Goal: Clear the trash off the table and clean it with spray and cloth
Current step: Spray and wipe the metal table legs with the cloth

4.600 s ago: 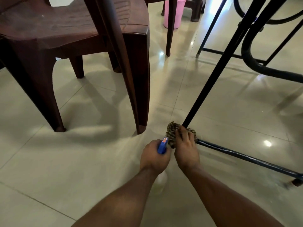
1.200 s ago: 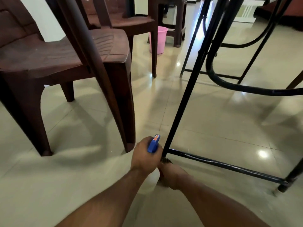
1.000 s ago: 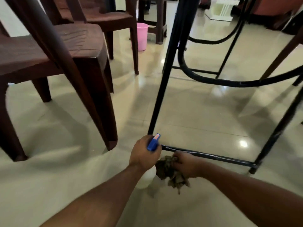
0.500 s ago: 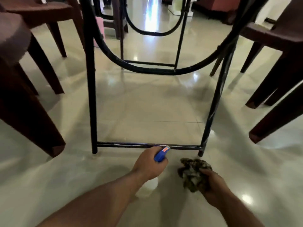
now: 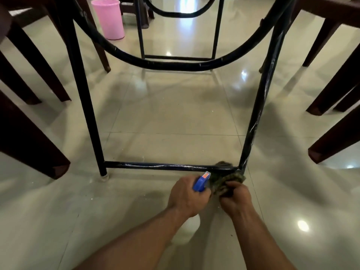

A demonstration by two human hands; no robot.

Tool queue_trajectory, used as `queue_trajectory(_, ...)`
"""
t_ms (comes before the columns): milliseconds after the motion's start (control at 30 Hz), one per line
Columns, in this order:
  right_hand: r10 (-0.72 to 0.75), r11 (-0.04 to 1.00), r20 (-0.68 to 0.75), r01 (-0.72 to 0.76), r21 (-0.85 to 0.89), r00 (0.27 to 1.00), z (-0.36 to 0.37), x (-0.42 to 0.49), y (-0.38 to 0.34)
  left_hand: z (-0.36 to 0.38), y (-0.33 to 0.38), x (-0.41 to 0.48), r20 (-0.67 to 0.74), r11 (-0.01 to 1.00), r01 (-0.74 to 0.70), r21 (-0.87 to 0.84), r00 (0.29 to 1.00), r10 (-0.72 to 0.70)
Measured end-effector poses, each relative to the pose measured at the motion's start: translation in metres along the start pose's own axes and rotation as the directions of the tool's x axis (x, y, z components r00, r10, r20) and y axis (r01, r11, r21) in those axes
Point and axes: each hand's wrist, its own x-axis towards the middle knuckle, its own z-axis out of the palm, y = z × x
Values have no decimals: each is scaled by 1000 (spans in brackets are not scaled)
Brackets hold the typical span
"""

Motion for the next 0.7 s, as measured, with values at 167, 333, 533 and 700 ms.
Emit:
queue_trajectory(167, 72, 964, 64, -53, -259, 995, 12, 10, 31, -5, -12, -5, 3, 996, 86, 19, 996, -86)
queue_trajectory(333, -6, 993, 26, 9, -120, 1000, 22, 11, 35, -26, -23, -11, -57, 991, 129, -21, 990, -130)
queue_trajectory(533, 63, 943, 66, -38, -330, 996, 41, 6, 71, -51, -46, -24, -110, 985, 175, 9, 979, -173)
queue_trajectory(700, 60, 973, 29, -52, -224, 998, 70, 6, 109, -74, -62, -31, -205, 966, 256, -29, 944, -257)
